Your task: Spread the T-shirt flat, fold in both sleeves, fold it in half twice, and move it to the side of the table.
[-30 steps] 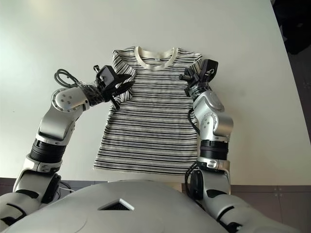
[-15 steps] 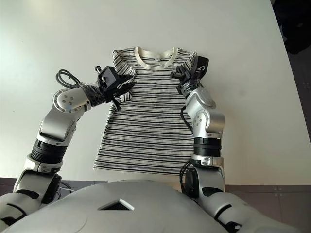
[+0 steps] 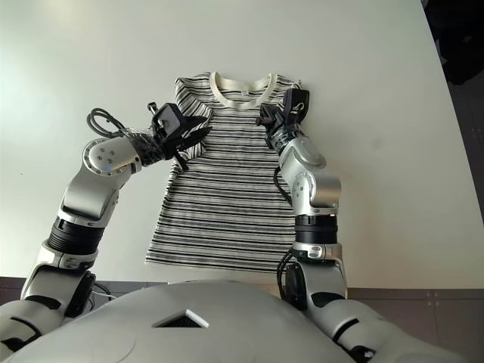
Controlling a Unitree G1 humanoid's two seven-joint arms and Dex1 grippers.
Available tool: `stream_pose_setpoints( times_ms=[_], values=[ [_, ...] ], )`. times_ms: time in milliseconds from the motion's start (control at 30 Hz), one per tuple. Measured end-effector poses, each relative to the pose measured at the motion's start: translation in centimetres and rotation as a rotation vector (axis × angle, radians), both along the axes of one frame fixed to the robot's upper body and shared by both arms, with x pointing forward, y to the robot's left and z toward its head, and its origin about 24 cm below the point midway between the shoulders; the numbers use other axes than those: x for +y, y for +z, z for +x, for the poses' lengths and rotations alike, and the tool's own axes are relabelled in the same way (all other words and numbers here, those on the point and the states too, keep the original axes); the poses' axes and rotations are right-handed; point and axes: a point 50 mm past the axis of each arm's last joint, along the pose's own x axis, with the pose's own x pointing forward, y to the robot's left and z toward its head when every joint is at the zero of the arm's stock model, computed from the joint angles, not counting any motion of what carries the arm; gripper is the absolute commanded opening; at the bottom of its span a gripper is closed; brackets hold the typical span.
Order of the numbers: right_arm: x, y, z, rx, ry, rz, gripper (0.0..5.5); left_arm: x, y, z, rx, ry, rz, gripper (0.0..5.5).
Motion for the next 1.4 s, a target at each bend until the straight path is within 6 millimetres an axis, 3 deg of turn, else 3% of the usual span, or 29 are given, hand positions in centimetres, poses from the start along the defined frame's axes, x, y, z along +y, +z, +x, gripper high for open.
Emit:
stream_pose_setpoints(
  times_ms=[100, 167, 333, 400, 467, 600, 700, 933, 1167, 1233, 1300, 1400],
  values=[
    [1.0, 3.0, -1.0, -0.078, 0.129, 0.106, 1.0, 0.0, -0.1, -0.1, -0.002, 0.005, 0.006, 0.94],
    [0.3, 4.8, -2.0, -0.12, 0.167, 0.132, 1.0, 0.1, -0.1, -0.2, -0.006, 0.008, 0.01, 0.94],
    [-7.5, 6.4, -5.7, -0.106, 0.072, -0.048, 1.0, 0.6, -0.3, -0.5, -0.011, 0.043, 0.017, 0.94],
    [-9.6, 5.6, -6.7, -0.059, 0.043, -0.116, 1.0, 1.4, -0.7, -0.8, -0.007, 0.078, 0.032, 0.94],
    [-10.5, 4.2, -7.3, -0.003, 0.027, -0.141, 1.0, 2.1, -1.1, -1.1, -0.004, 0.091, 0.051, 0.94],
    [-10.4, 1.5, -7.4, 0.039, 0.04, -0.14, 1.0, 3.8, -0.8, -1.2, -0.033, 0.098, 0.09, 0.94],
    [-10.0, -0.5, -7.3, 0.069, 0.045, -0.143, 1.0, 3.9, -0.7, -1.2, -0.038, 0.081, 0.095, 0.94],
    [-7.1, -1.5, -7.6, 0.05, 0.228, -0.156, 1.0, 4.1, -0.6, -1.3, -0.052, 0.047, 0.109, 0.94],
    [-7.4, -2.2, -9.1, 0.096, 0.418, -0.294, 1.0, 6.8, -1.0, -3.2, -0.051, -0.065, 0.215, 0.94],
    [-7.4, -1.4, -9.8, 0.059, 0.458, -0.294, 1.04, 7.5, -0.8, -3.9, -0.056, -0.118, 0.241, 1.12],
    [-7.5, 1.4, -11.3, -0.041, 0.54, -0.285, 1.04, 9.0, -0.4, -4.8, -0.057, -0.152, 0.289, 1.43],
    [-8.7, 4.7, -14.7, -0.111, 0.668, -0.388, 1.04, 11.3, 0.3, -7.9, -0.064, -0.247, 0.349, 1.98]
  ],
)
